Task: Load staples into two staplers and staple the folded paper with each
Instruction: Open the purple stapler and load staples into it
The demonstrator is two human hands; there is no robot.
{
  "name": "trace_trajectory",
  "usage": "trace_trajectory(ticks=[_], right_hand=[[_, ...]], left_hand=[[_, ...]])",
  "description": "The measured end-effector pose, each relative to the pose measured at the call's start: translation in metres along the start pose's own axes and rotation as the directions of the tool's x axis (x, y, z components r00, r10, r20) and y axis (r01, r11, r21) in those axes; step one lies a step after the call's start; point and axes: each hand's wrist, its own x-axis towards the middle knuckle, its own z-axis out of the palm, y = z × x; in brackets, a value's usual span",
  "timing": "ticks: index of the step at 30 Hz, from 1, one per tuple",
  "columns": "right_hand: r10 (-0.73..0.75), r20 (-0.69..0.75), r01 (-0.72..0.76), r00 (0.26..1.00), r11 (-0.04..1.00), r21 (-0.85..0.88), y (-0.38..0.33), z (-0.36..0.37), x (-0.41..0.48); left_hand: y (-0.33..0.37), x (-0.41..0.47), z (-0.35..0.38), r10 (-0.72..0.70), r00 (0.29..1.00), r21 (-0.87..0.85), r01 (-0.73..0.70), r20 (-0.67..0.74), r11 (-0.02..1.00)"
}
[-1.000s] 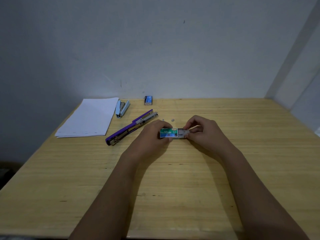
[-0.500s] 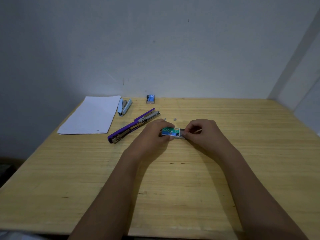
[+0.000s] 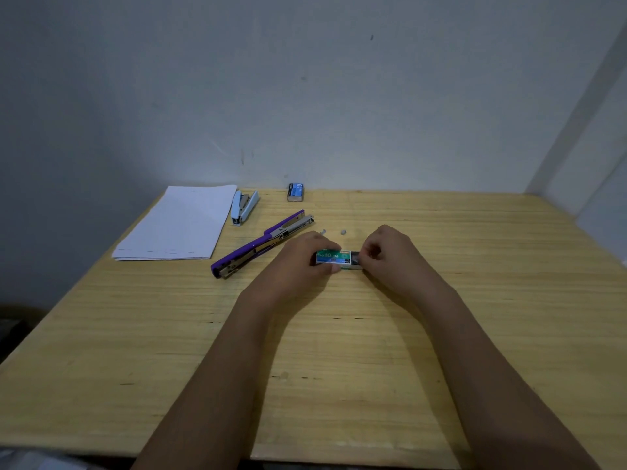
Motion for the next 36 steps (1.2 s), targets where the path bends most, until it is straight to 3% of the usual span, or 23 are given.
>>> trace_trajectory(ticks=[6, 13, 20, 25, 36], right_hand=[[0.114, -0.185, -0.093, 0.976, 0.989, 0.118, 0.006, -0.01, -0.001], [0.161, -0.151, -0.154, 0.975, 0.986, 0.056, 0.016, -0.01, -0.001], [0.099, -0.182, -0.071, 0.978, 0.985, 0.154, 0.006, -0.012, -0.008], [0.06, -0.092, -0.041, 0.994, 0.979, 0.197, 0.001, -0.008, -0.01], [0.02, -0.095, -0.001, 0.995, 0.981, 0.193, -0.004, -0.002, -0.01]], left_hand=[[-0.002, 0.001, 0.0, -0.019, 1.0, 0.002, 0.019, 0.0, 1.0], [-0.002, -0.001, 0.0, -0.017, 1.0, 0.005, 0.017, -0.009, 1.0], [0.0, -0.004, -0.005, -0.031, 0.999, -0.058, 0.03, -0.016, 0.998], [0.0, -0.004, -0.006, -0.03, 0.999, -0.042, 0.029, -0.025, 0.999], [-0.002, -0.003, -0.006, -0.019, 1.0, -0.014, 0.019, -0.021, 1.0]])
